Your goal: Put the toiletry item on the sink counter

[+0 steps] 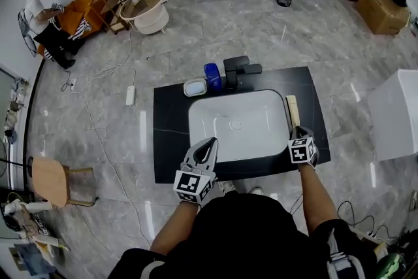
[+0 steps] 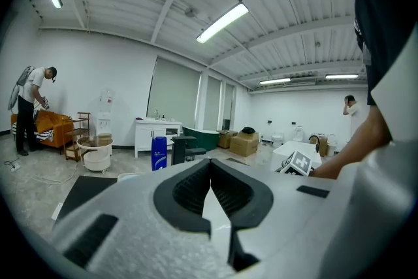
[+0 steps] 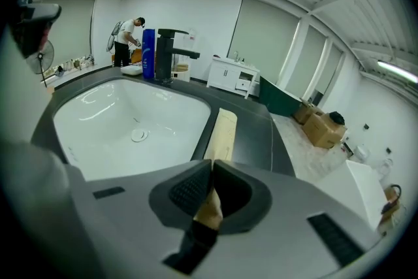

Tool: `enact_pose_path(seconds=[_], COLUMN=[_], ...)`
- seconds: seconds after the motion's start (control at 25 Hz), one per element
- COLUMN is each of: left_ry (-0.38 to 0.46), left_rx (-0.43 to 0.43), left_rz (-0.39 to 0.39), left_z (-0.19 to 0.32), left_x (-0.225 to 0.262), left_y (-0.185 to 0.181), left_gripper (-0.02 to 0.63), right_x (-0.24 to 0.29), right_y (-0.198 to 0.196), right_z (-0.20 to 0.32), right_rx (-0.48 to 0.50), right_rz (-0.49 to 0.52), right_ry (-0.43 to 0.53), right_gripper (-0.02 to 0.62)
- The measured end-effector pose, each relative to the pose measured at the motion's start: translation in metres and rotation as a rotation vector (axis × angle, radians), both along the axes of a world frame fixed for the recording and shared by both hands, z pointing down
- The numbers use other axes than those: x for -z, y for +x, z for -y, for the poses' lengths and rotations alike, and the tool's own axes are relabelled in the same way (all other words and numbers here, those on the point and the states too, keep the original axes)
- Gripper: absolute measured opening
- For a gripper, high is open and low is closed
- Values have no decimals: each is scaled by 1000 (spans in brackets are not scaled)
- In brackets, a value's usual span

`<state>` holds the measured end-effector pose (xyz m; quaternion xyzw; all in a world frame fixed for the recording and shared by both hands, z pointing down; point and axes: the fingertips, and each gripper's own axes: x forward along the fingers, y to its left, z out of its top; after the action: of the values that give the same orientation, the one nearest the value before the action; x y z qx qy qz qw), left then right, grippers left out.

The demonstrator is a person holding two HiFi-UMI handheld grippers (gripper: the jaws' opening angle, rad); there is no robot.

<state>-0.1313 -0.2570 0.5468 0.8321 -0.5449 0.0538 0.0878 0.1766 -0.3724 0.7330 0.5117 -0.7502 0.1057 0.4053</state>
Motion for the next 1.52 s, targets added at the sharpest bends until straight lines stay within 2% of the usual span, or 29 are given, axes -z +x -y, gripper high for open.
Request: enact_pose_path(seconds=[0.28,0.4,0.52,0.56,0.8,1.24,1.52], left_ry=[1,2,3,3,8,41,55], left_rx=[12,10,10,11,14,1,4], left_rz=[-8,-11,-14,-15,-18,-35,-47], left_z=[0,-1,-2,-3,-5,-2,-3], left_x=[-1,-1,-1,-1,0,13,22], left_y=[-4,-2,-3,-3,-5,0,-3], left_gripper=[9,9,9,9,9,9,9], right_x=[-8,-10,-8,-5,52,212,275], right_y=[0,-4,-10,-11,-24,-89,-114], right_z=[2,-1,-7,-8,-5,-16,-35], right_rx=[-9,-20,-11,-9,14,150,202], right_rz=[30,86,123,124,157,338,439], right_ry=[-52,-83,-116,-109,25,373,523], right_gripper=[87,113,187,187,186,146,49])
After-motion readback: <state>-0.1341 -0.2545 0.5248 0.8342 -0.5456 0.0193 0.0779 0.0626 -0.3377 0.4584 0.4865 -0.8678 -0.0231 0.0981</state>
